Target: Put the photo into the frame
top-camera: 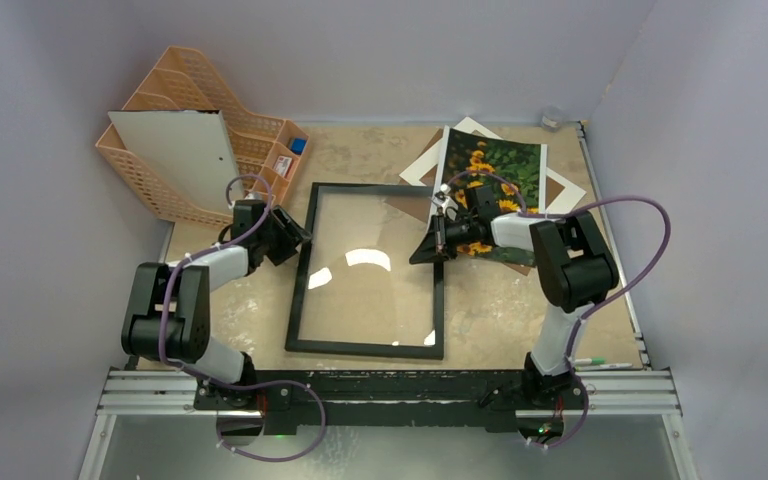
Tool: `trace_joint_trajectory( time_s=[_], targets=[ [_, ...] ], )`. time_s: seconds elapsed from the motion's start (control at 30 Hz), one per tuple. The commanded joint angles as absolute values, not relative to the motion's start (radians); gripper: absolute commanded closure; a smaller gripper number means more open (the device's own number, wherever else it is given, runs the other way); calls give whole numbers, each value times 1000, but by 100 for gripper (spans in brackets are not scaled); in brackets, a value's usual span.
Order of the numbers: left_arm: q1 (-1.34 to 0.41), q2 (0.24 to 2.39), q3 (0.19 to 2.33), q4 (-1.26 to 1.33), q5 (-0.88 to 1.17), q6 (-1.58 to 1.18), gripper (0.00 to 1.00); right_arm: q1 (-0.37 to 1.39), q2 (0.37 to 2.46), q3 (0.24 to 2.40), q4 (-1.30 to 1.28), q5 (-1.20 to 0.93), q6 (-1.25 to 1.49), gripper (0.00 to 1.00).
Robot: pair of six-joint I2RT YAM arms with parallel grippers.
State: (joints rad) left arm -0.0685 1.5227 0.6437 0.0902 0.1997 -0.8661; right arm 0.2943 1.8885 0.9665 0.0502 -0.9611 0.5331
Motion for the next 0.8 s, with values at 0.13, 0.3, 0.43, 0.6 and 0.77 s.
trace_joint_trajectory(
  time_s=[0.13,0.3,0.43,0.6,0.77],
  targets=[
    [-65,1463,651,150,240,-827,33,298,1790,981,-4,-1072,551,100],
    [-64,1447,645,148,224,-827,29,300,1811,949,59,-1069,592,100],
    [-65,1448,643,135,201,-832,28,313,1821,919,117,-1083,628,100],
    [-65,1454,657,42,81,-836,36,316,1799,916,185,-1098,666,100],
    [-63,1475,692,-61,61,-814,39,319,1716,933,317,-1092,746,100]
  ],
)
